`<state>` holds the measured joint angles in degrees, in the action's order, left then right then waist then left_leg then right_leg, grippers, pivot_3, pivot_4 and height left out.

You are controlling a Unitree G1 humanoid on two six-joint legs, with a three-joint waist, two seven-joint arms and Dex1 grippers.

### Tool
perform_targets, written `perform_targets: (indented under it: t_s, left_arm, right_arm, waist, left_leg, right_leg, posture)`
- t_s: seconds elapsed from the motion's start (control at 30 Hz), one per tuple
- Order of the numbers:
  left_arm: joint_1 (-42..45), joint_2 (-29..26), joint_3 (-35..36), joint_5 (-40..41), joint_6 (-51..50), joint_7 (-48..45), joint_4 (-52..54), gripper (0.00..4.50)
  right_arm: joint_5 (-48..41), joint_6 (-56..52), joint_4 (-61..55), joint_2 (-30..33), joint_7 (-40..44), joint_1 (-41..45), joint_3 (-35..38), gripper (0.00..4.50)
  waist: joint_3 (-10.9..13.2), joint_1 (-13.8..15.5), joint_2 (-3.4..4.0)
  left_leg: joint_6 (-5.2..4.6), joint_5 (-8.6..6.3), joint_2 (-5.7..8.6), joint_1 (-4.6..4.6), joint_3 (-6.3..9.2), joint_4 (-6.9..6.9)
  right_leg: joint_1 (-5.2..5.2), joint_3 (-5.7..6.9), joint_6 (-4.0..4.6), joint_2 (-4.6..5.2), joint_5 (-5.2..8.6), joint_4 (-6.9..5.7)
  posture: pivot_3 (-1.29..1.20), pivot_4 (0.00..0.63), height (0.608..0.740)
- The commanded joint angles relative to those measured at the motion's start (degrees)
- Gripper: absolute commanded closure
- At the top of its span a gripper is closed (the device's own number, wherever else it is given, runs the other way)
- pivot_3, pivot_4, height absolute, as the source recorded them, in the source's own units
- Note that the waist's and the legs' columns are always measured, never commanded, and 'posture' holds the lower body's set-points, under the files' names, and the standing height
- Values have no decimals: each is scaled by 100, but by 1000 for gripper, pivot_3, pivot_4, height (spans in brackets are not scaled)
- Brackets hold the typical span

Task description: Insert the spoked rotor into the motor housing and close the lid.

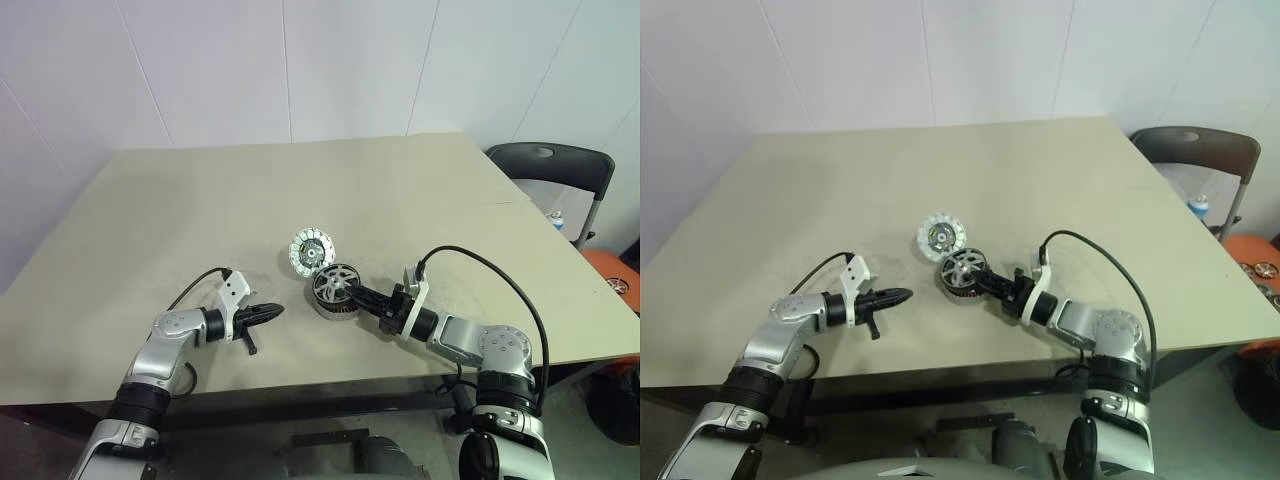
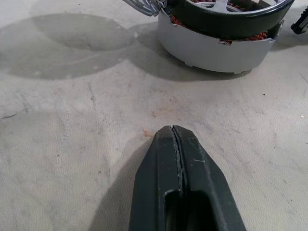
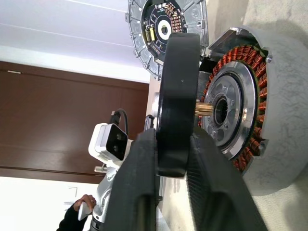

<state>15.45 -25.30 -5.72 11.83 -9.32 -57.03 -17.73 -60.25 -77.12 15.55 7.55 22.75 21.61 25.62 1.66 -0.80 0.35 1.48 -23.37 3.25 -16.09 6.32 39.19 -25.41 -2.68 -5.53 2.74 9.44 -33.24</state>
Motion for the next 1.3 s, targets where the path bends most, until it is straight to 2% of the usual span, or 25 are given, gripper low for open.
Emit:
perform_targets:
  t_s: [0.03,0.17,0.33,0.77,0.87,1.1,1.17,1.3]
  left_arm:
    - [39,-41,-8,-57,53,35,38,4500]
    - [38,-45,-13,-62,49,43,36,4500]
    - [51,-49,-14,-74,42,36,17,4500]
    - [52,-17,-67,-100,30,19,26,4500]
    - [64,-14,-66,-111,36,21,13,4500]
    - [90,-14,-62,-133,35,30,-21,4500]
    - [94,-13,-62,-144,33,32,-32,4500]
    - [103,-11,-63,-161,33,33,-52,4500]
  right_arm:
    - [-106,35,-128,-58,19,90,-24,2467]
    - [-91,96,-78,-14,42,82,-38,1145]
    - [-123,142,-63,24,73,62,-52,1145]
    - [-38,384,51,278,215,107,-39,1145]
    - [-8,472,109,340,219,153,-34,1746]
    - [75,523,185,377,264,179,-86,4084]
    - [82,521,166,352,272,174,-116,4433]
    - [90,506,140,312,302,159,-157,4433]
  waist:
    - [-2,-1,1]
    - [-6,-2,0]
    - [-5,-6,0]
    - [-5,-4,0]
    - [-5,-4,1]
    - [-4,-4,2]
    - [-4,-2,2]
    - [-4,-3,2]
  left_leg:
    - [0,0,0,0,0,0]
    - [0,0,0,17,0,0]
    - [-1,-1,-2,65,-1,-1]
    - [-1,-1,-3,68,0,-1]
    - [-1,-1,-3,68,0,-1]
    - [-1,-1,-3,67,0,-1]
    - [-1,-1,-3,67,1,-1]
    - [-1,-1,-3,66,1,-2]
  right_leg:
    - [0,0,0,0,0,0]
    - [20,0,0,0,0,-1]
    - [69,0,-1,-8,1,0]
    - [70,0,-1,-7,1,3]
    - [70,0,-1,-7,1,4]
    - [70,0,-1,-7,1,5]
    - [70,0,-1,-7,1,4]
    - [68,0,-1,-7,1,5]
  posture:
    - [0,0,740]
    - [0,0,740]
    - [0,0,740]
    - [0,0,740]
    - [0,0,740]
    - [0,0,740]
    - [0,0,740]
    - [0,0,740]
